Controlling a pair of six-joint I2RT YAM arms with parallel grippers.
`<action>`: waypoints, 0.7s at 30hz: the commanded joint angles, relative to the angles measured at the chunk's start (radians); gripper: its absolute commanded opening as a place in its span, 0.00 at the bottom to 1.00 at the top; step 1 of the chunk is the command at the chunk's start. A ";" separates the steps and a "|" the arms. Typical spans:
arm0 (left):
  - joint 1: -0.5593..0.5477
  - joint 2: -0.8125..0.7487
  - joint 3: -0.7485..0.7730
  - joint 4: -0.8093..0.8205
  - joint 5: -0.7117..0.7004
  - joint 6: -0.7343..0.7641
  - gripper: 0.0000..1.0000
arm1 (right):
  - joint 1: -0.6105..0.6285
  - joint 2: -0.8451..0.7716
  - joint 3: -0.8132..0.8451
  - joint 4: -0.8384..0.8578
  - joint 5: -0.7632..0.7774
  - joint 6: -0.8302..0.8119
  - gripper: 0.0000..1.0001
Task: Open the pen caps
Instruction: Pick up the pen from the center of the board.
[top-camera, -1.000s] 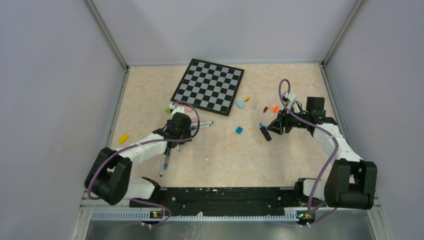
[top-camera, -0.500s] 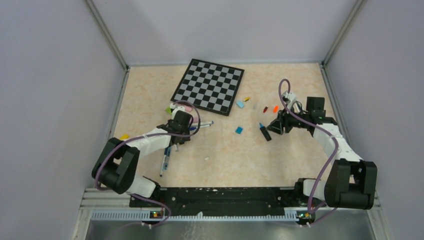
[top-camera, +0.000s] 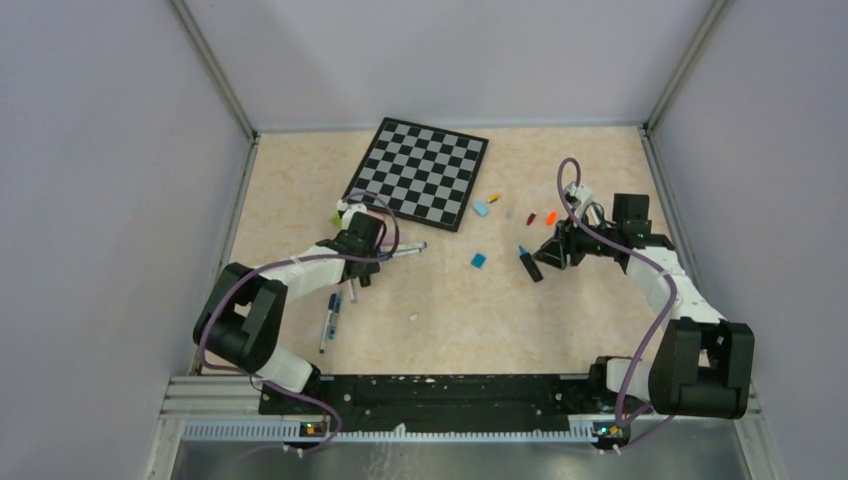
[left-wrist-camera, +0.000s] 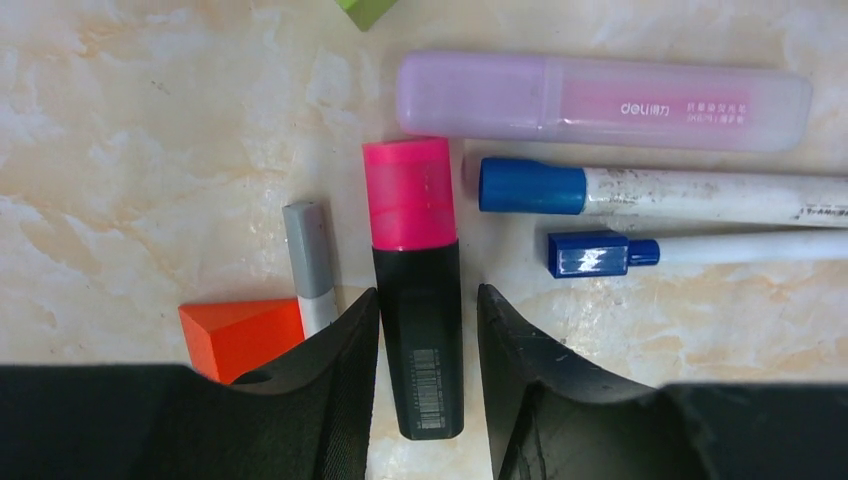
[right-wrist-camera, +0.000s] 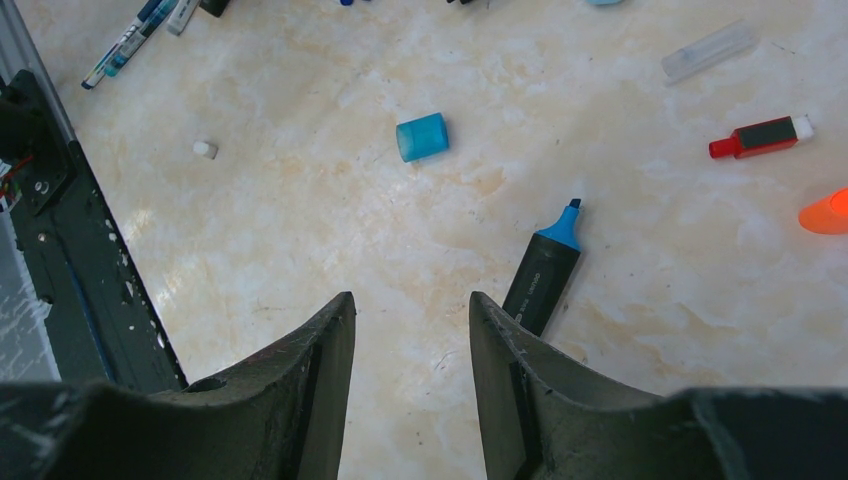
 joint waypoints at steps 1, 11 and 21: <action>0.021 0.042 -0.002 -0.042 0.007 -0.020 0.44 | -0.007 -0.006 0.018 0.006 -0.019 -0.015 0.44; 0.039 0.070 -0.017 -0.036 0.043 -0.045 0.45 | -0.007 -0.005 0.020 0.003 -0.018 -0.017 0.45; 0.047 0.051 -0.032 -0.032 0.073 -0.046 0.24 | -0.007 -0.005 0.021 -0.001 -0.019 -0.021 0.45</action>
